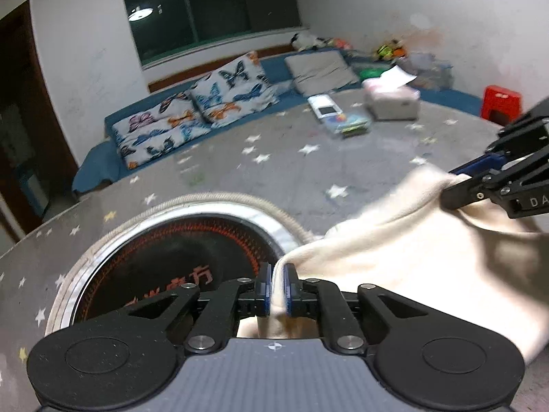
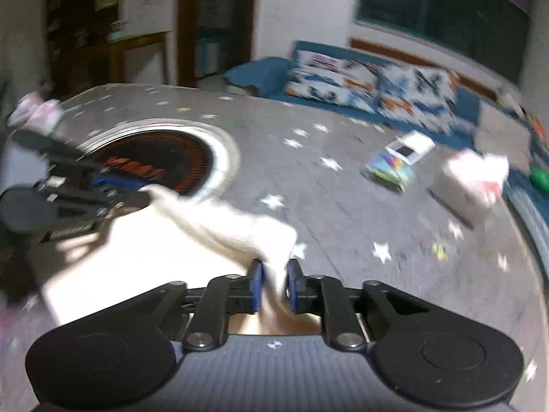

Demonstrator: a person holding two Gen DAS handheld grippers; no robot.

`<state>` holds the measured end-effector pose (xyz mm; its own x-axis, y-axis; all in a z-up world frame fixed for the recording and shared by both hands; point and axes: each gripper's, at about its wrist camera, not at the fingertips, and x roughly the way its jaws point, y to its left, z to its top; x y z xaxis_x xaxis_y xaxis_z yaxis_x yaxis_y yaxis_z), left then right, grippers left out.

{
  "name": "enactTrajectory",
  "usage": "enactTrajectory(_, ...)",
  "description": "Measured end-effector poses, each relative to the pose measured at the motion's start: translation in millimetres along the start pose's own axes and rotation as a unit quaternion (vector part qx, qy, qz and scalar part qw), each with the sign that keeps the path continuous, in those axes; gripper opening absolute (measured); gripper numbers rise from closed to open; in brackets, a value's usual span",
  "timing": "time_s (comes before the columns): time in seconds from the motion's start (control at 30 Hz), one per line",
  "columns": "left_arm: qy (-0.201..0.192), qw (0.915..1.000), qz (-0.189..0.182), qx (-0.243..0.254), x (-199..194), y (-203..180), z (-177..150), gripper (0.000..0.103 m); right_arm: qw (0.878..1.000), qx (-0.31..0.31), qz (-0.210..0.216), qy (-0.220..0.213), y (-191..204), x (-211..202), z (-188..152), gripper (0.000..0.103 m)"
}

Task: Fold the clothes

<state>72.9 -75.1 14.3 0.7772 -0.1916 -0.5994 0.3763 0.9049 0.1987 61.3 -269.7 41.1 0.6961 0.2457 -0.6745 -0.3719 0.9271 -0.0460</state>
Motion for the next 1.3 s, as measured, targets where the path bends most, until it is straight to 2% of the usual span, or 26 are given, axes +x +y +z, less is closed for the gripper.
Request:
enactTrajectory(0.03,0.000,1.0000,0.004,-0.003,-1,1,0,0.021,1.000,0.009,-0.006,-0.003,-4,0,-2,0.021)
enactTrajectory(0.13,-0.010,0.9997,0.015,-0.016,-10,6,1,0.022,0.999,0.037,-0.021,-0.022,-13,-13,-6,0.021)
enactTrajectory(0.2,-0.016,0.9993,0.009,-0.033,-22,10,2,0.022,0.998,0.048,-0.021,-0.029,-16,-23,-10,0.021)
enactTrajectory(0.3,-0.030,0.9985,-0.021,-0.042,-39,4,3,0.020,0.998,0.056,-0.015,-0.026,-17,-29,-19,0.021)
enactTrajectory(0.4,-0.028,0.9973,-0.056,-0.040,-46,-9,-1,0.020,0.998,0.065,-0.010,-0.022,-17,-36,-29,0.020)
enactTrajectory(0.47,-0.021,0.9971,-0.064,-0.037,-43,-16,-4,0.020,0.997,0.071,-0.006,-0.019,-18,-40,-35,0.020)
enactTrajectory(0.57,-0.006,0.9977,-0.056,-0.038,-37,-19,-11,0.020,0.997,0.080,-0.001,-0.016,-18,-46,-44,0.020)
enactTrajectory(0.7,-0.017,0.9973,-0.058,-0.042,-48,-21,-18,0.020,0.996,0.083,-0.013,-0.023,-26,-58,-51,0.021)
enactTrajectory(0.9,-0.034,0.9973,-0.060,-0.023,-62,-37,-22,0.020,0.995,0.101,-0.009,-0.014,-34,-50,-62,0.021)
enactTrajectory(0.97,-0.034,0.9975,-0.059,-0.018,-64,-41,-24,0.020,0.996,0.084,-0.019,-0.022,-29,-52,-60,0.019)
enactTrajectory(1.03,-0.028,0.9977,-0.058,-0.019,-62,-42,-26,0.020,0.997,0.064,-0.032,-0.032,-23,-55,-57,0.008)
enactTrajectory(1.1,-0.023,0.9981,-0.054,-0.020,-61,-41,-28,0.020,0.997,0.044,-0.045,-0.041,-17,-58,-55,0.005)
enactTrajectory(1.23,-0.018,0.9985,-0.049,-0.013,-60,-39,-34,0.022,0.996,0.004,-0.073,-0.060,-5,-64,-48,0.004)
enactTrajectory(1.3,-0.017,0.9985,-0.050,-0.012,-59,-38,-37,0.022,0.996,0.008,-0.074,-0.058,-9,-63,-47,0.004)
